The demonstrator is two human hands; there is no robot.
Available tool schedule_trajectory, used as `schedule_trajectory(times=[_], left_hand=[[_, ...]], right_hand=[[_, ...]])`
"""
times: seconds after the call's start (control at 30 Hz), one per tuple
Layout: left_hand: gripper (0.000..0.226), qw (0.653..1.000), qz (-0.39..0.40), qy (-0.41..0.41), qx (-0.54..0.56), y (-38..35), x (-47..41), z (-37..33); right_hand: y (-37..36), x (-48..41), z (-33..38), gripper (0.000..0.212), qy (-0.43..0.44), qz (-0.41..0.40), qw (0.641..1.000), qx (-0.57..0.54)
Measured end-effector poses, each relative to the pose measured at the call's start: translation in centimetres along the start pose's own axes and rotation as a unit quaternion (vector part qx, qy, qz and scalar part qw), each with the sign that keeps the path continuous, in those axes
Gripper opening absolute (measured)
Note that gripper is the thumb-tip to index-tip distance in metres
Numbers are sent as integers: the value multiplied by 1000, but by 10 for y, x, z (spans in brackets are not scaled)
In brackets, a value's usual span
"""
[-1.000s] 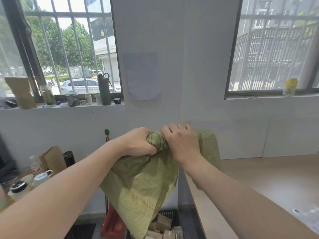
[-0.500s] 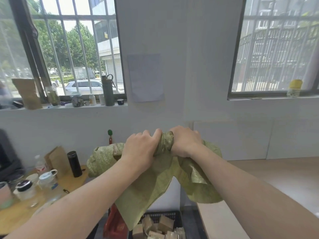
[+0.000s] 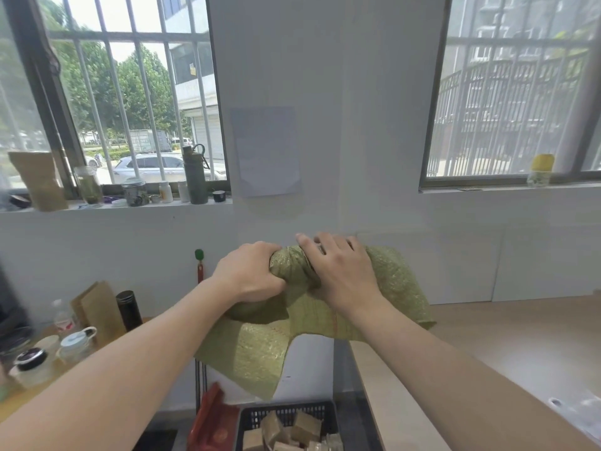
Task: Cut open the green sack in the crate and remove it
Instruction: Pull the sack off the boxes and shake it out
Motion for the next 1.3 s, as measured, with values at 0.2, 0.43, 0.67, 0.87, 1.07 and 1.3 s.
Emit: schedule_trajectory(times=[0.2,0.43,0.67,0.87,1.07,1.3], left_hand=[[13,990,94,8,105,6,3,-5],[100,959,-51,-131,-245,-6,21,-21],[103,911,-193,-143,-335,-29,26,-16],[64,915,-190,-178,-309,-24,17,-10],[39,960,-117,-103,-231,-12,3,-16],[21,999,50,-20,-7,3,-10,-20]], right_hand=[[2,0,1,45,-40,-23,999,-5],[6,-12,0,22,-102,82,990,-54],[15,-19,-1,12,-201,210,943,-161],[16,-14,-4,15,-196,244,923,-224],[16,-6,0,91,-54,112,989,-81],[7,2,1,76,-12,-33,999,33]])
Point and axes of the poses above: each hand's wrist, its own x-axis away from the middle knuckle, its own y-axis out of the back of the hand, z = x × y, the point moved 2 cm from there along -x, towards the middle knuckle, and after that the axes turned 10 degrees about -z, right-handed, at the moved point
